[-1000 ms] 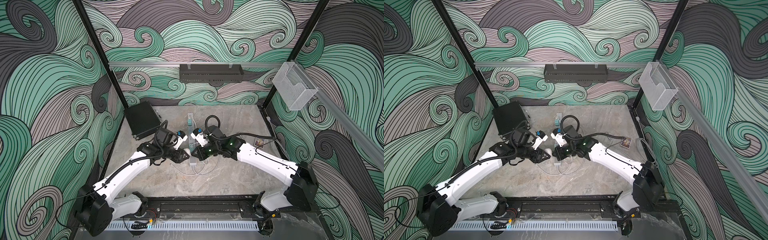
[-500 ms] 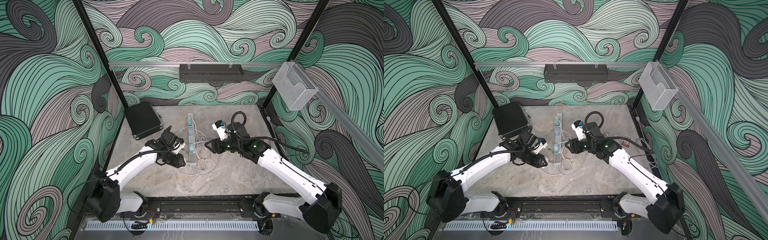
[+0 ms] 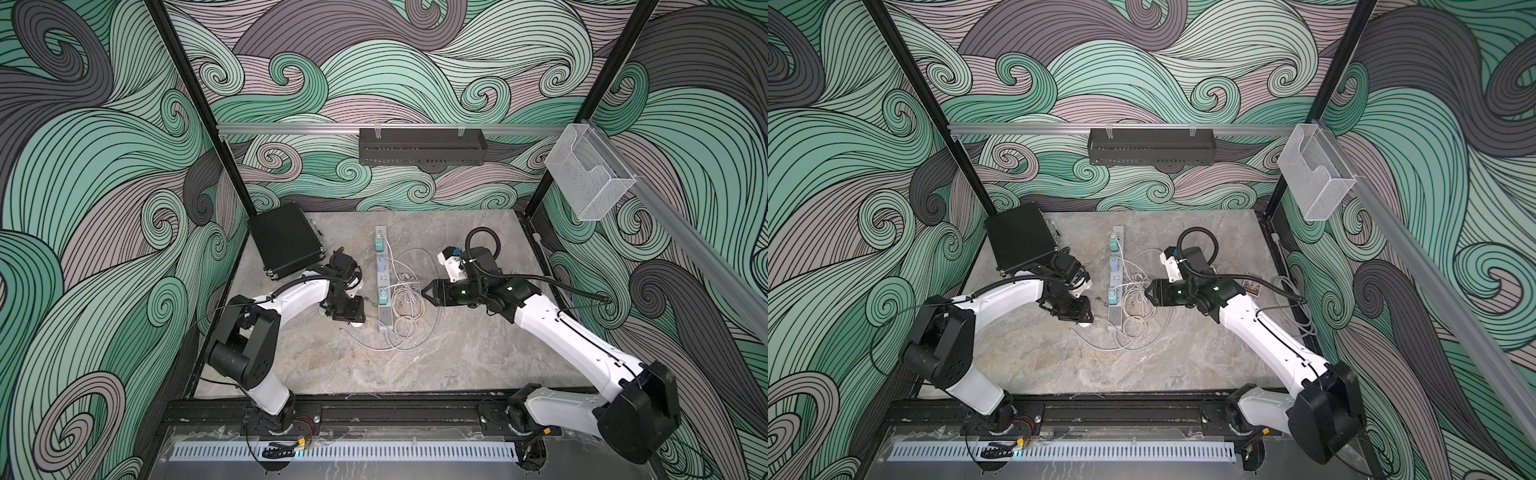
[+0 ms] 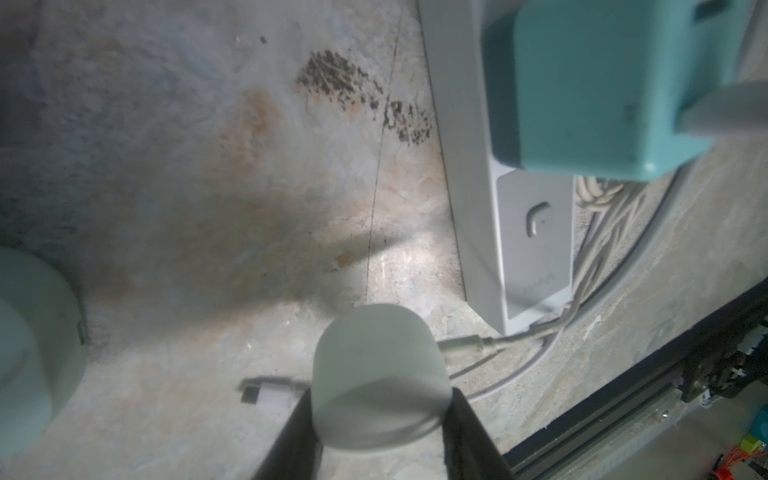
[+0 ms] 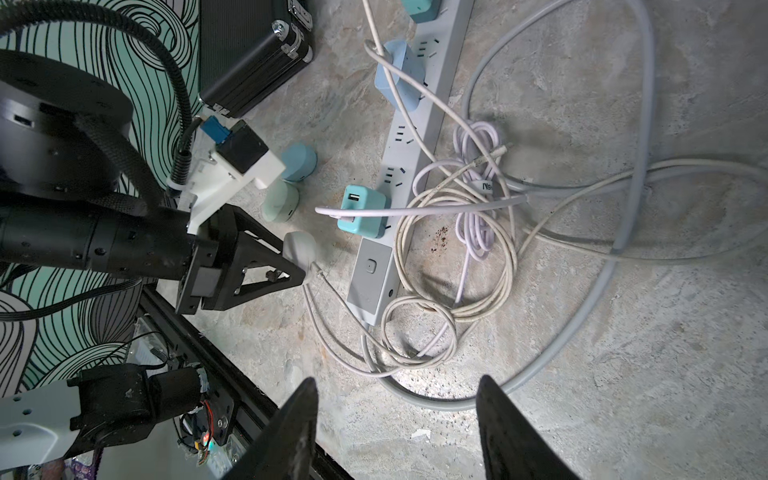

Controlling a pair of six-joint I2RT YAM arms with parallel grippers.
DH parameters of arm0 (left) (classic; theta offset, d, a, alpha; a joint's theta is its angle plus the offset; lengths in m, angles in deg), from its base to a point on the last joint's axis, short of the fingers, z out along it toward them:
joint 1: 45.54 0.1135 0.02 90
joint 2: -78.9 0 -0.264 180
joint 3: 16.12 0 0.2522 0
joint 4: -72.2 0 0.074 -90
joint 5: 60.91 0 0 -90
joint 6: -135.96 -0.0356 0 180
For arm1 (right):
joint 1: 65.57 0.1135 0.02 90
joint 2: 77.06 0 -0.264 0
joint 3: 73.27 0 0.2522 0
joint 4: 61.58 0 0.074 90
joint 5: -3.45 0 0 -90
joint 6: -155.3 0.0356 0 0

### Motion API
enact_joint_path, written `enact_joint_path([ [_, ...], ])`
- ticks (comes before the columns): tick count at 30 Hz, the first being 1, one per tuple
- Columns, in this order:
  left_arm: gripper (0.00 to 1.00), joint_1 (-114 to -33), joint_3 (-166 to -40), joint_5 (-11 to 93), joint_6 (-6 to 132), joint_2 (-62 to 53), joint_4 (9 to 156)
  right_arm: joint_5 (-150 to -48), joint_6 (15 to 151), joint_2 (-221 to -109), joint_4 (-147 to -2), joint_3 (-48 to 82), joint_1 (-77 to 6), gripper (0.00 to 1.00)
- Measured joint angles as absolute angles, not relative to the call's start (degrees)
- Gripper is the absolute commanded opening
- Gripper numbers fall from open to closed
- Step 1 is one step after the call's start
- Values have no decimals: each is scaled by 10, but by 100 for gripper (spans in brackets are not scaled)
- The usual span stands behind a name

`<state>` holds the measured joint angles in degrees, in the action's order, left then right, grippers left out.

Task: Charge the bluetooth headset
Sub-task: Place the bluetooth headset at the center of the board.

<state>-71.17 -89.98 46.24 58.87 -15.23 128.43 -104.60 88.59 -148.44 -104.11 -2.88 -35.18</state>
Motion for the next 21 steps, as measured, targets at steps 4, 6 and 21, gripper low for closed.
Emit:
enact_joint_path([
  [4, 13, -712, -913, 459, 585, -186, 1283, -1046, 880, -1484, -1043, -33, -353, 61],
  [6, 14, -712, -917, 458, 584, -199, 1283, -1046, 879, -1484, -1044, -36, -353, 61],
  [21, 62, -696, -953, 467, 571, -205, 1302, -1046, 856, -1465, -1050, -58, -357, 67],
])
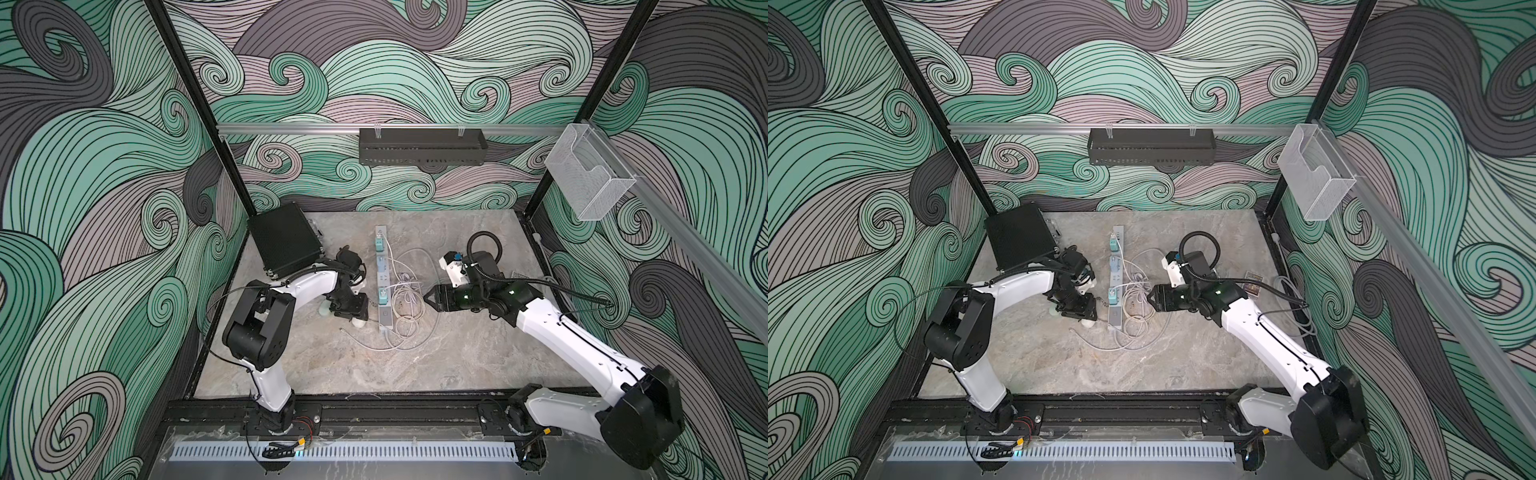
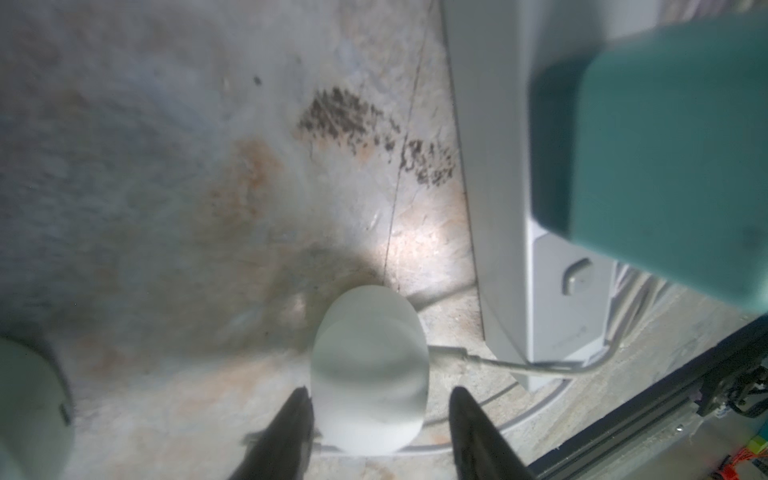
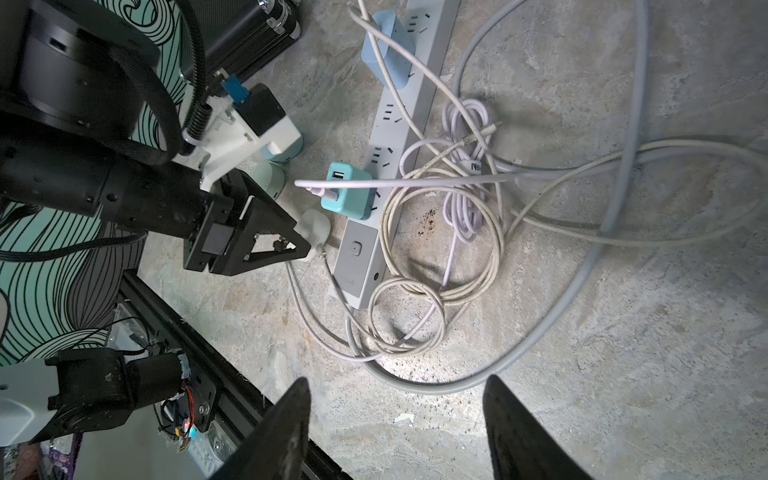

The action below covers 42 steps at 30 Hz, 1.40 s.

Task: Charge the bluetooth headset
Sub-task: Place the bluetooth headset at the center of the board, then pick up the bluetooth headset from the center of the board.

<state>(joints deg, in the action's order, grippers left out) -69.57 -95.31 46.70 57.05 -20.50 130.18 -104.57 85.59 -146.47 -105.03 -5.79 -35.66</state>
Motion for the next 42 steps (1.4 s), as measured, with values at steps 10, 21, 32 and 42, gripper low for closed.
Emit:
enact_joint_path([
  [10, 62, -623, -930, 423, 513, -5, 1338, -1070, 821, -1454, -1060, -67, -357, 65],
  [21, 59, -565, -922, 318, 467, -110, 1384, -1117, 803, -1457, -1063, -67, -350, 61],
  [32, 55, -565, -918, 313, 436, -129, 1311, -1221, 879, -1515, -1051, -68, -346, 58],
  [42, 54, -565, -901, 329, 430, -172, 1258, -1242, 905, -1520, -1046, -69, -346, 58],
])
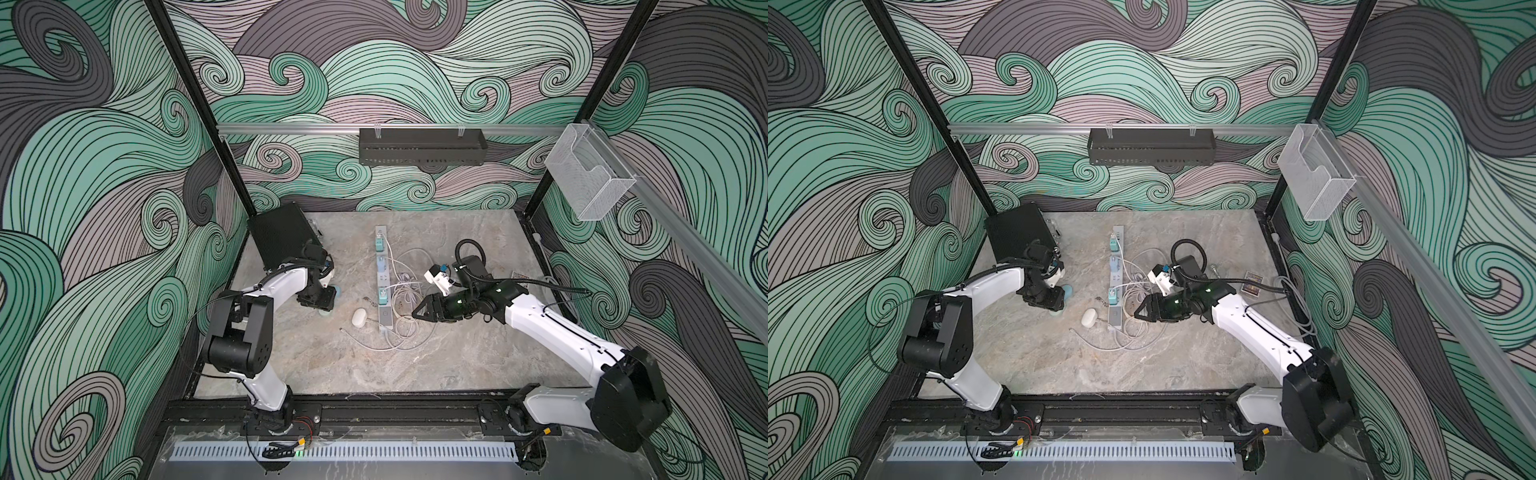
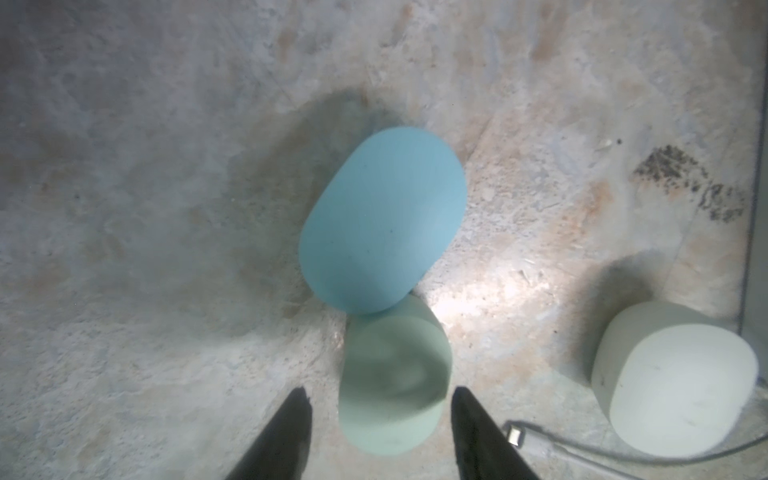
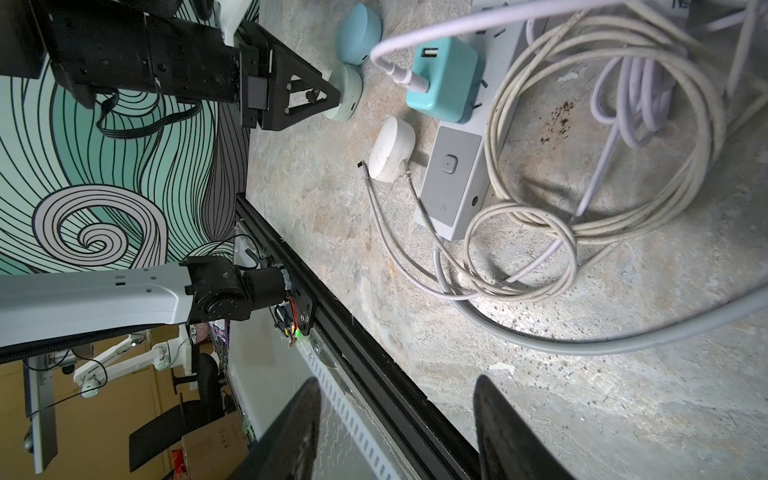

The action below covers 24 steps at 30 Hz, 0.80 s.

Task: Charge the bluetooth headset
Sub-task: Pick up the bluetooth headset from the center of the board.

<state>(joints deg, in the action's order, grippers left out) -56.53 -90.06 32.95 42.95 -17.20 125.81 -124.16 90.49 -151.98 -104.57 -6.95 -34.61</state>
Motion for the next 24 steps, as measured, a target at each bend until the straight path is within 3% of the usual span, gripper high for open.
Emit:
enact_joint_path([
  [12, 43, -565, -901, 345, 426, -203, 1247, -1242, 911, -1520, -1042, -69, -346, 57],
  [24, 49, -565, -901, 352, 427, -203, 1247, -1242, 911, -1520, -1039, -69, -346, 57],
])
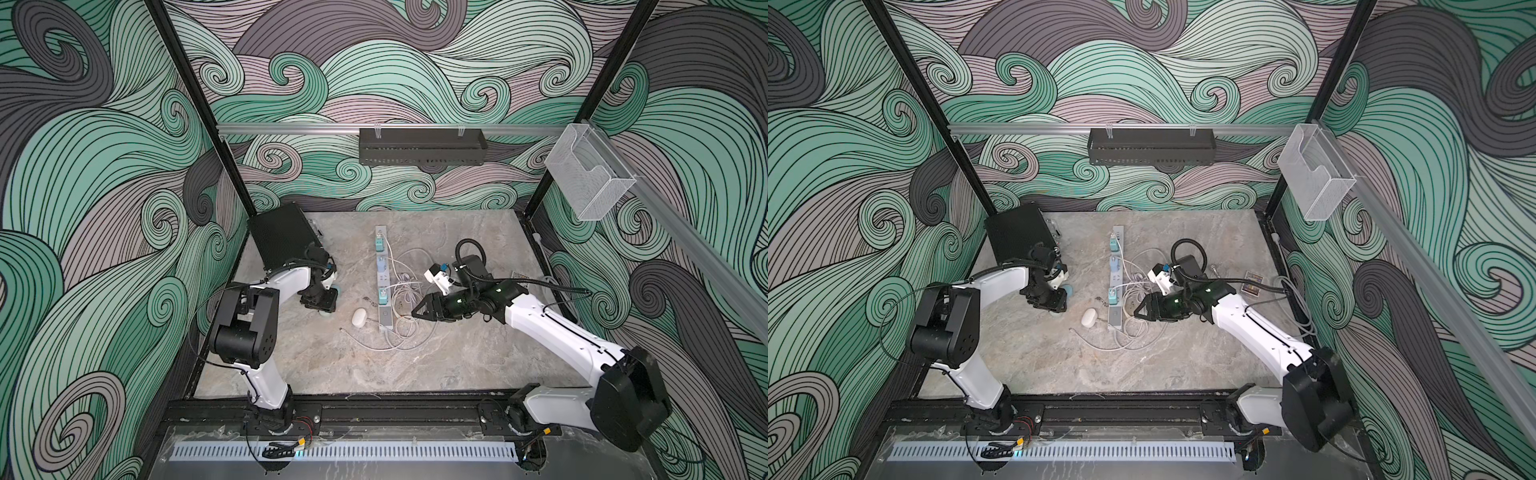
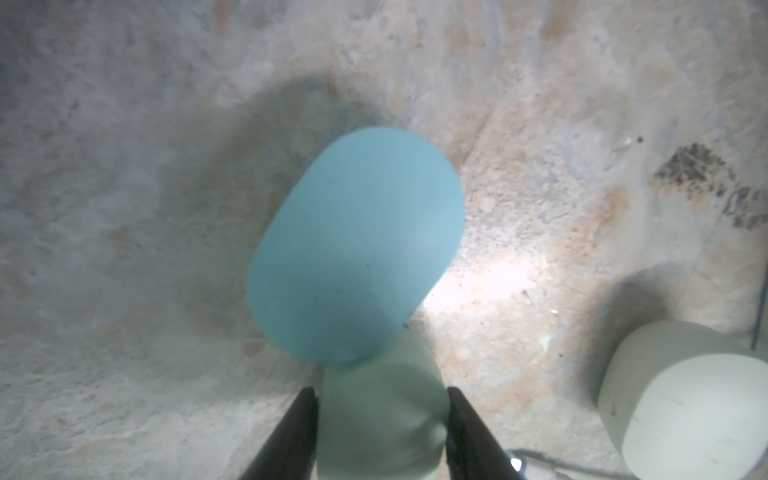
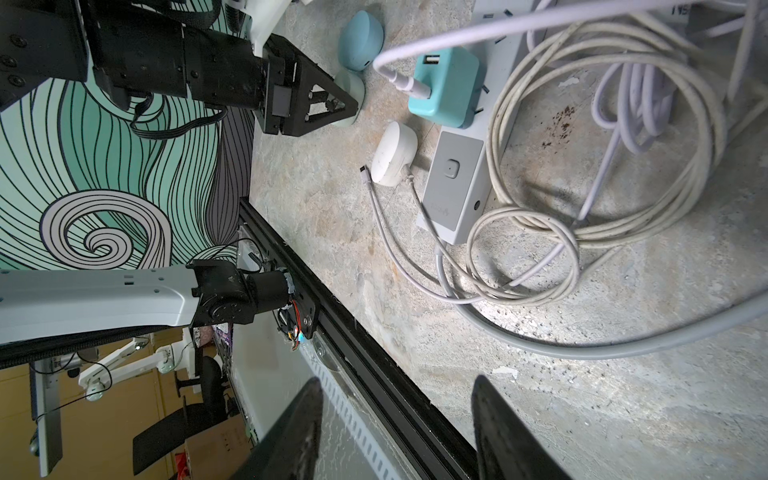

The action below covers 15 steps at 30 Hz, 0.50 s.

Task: Charge the bluetooth headset
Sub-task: Pick up the bluetooth headset from the center of the board.

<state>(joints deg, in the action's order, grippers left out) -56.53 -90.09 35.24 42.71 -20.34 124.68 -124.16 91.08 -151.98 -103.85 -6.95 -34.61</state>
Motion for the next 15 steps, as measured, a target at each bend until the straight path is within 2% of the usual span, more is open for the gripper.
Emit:
enact_joint_path([
  [15, 51, -565, -901, 359, 431, -199, 1247, -1241, 913, -1521, -1038, -69, -344, 56],
])
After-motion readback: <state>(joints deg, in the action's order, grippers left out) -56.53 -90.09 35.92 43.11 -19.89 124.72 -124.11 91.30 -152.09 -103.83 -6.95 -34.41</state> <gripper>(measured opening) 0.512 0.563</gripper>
